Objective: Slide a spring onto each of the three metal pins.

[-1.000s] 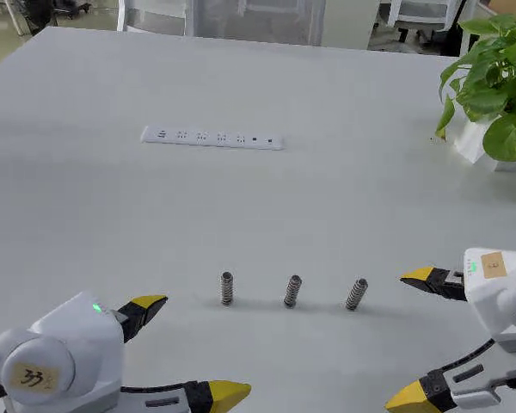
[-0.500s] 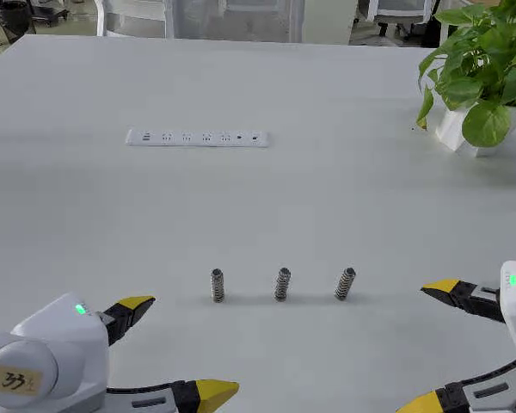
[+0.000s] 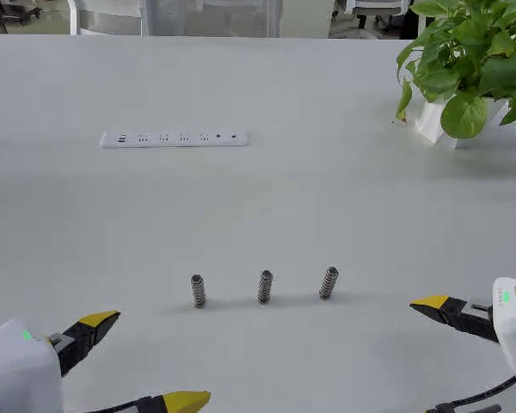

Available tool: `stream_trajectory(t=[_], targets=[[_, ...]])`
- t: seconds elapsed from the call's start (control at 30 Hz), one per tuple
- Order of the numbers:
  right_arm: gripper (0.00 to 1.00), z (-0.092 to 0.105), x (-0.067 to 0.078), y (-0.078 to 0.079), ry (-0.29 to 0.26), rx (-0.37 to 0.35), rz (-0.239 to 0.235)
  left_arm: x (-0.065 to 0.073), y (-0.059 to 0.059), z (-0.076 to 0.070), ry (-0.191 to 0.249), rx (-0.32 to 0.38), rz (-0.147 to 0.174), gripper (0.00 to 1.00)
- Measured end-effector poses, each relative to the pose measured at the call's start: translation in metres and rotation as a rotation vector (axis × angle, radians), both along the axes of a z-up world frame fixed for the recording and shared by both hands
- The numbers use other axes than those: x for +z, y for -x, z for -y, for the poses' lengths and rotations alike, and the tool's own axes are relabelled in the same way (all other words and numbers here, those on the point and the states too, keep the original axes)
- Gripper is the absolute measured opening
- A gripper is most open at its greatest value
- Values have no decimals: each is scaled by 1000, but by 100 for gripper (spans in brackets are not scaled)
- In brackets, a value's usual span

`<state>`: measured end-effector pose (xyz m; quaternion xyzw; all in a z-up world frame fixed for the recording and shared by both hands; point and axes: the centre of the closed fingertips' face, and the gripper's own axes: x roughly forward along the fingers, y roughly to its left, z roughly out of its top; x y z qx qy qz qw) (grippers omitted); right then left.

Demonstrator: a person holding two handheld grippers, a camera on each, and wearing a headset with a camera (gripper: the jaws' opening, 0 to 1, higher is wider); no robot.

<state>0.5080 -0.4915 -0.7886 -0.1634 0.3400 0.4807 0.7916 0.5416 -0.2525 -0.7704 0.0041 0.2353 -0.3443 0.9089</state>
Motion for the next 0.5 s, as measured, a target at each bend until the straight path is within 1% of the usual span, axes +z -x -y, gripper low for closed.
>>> stream_trajectory(t=[0.1,0.3,0.43,0.5], targets=[[99,4,-4,5,6,-7,-14,2,-2,-1,21,19,-1,90],[99,3,-4,8,-22,-37,-20,0,-2,-1,21,30,-11,90],[99,2,-5,7,-30,-46,-19,2,-2,-2,21,36,-8,90],[99,0,-4,6,-48,-55,-16,3,-2,-2,23,40,-4,90]])
